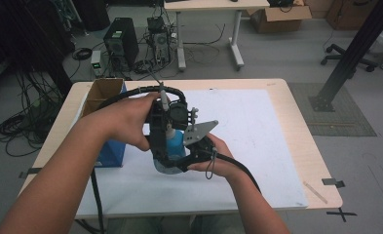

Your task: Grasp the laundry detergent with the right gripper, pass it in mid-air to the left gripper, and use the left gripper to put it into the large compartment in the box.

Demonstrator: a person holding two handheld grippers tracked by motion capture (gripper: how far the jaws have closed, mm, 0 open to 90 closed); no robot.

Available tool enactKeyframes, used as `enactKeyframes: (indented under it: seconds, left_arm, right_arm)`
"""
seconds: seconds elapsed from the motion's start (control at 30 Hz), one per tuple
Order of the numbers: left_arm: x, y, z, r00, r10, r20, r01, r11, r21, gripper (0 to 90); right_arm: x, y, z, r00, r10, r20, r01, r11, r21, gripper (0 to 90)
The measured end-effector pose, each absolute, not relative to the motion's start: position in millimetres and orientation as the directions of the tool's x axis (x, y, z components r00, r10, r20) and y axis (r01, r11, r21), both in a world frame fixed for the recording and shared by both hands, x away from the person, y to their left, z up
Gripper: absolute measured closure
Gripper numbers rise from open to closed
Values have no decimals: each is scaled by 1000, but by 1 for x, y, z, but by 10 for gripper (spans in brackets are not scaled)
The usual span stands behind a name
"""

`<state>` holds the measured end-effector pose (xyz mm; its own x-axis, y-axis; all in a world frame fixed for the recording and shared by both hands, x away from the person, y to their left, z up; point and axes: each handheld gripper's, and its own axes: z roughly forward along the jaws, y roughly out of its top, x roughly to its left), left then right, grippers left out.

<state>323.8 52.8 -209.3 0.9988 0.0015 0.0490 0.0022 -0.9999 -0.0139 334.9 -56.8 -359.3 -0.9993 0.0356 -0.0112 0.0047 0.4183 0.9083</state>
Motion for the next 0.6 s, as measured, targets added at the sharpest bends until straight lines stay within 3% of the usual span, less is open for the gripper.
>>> enactKeyframes:
  seconds: [0.6]
  left_arm:
    - [325,58,-222,999,10,51,11,-1000,-11,8]
  right_arm:
    - [334,-48,-360,-999,25,-23,-10,412,911,445]
